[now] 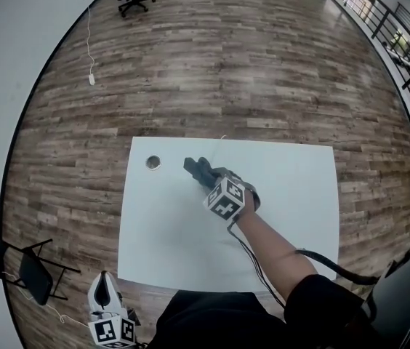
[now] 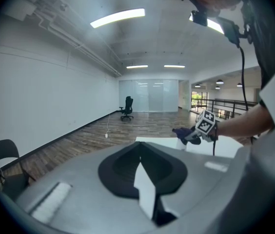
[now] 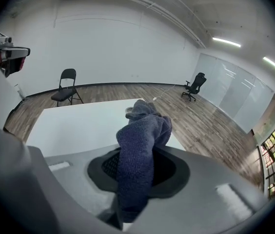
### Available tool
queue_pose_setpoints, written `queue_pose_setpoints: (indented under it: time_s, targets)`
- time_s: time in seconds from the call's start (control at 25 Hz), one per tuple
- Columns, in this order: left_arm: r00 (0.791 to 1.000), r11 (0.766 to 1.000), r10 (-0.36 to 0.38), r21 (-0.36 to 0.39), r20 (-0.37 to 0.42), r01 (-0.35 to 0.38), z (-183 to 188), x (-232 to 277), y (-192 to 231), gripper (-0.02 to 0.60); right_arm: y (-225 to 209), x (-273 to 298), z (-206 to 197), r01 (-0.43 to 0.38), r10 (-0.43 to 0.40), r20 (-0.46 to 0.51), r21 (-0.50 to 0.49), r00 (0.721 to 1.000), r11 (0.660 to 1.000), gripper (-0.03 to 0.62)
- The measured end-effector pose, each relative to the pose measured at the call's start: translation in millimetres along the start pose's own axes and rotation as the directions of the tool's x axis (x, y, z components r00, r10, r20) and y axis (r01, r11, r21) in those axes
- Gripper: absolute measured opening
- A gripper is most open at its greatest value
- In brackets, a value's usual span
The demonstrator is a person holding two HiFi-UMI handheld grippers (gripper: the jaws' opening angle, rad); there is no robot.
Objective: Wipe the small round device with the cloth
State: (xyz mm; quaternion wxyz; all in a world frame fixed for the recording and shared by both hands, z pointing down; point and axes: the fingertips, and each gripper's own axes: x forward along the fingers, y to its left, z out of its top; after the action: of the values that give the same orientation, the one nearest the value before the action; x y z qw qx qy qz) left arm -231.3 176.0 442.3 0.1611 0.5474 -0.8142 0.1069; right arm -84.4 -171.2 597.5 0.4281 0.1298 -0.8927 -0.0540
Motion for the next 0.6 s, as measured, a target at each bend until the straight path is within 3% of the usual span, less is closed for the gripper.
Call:
queue_pose_setpoints:
  time_s: [0.6]
  targets:
    - [0.999, 0.998, -0.05, 0.024, -0.003, 0.05, -4, 15, -12, 0.008, 14, -6, -3, -0.012, 0.012, 0.003, -0.061, 1.0, 0.998, 0.091]
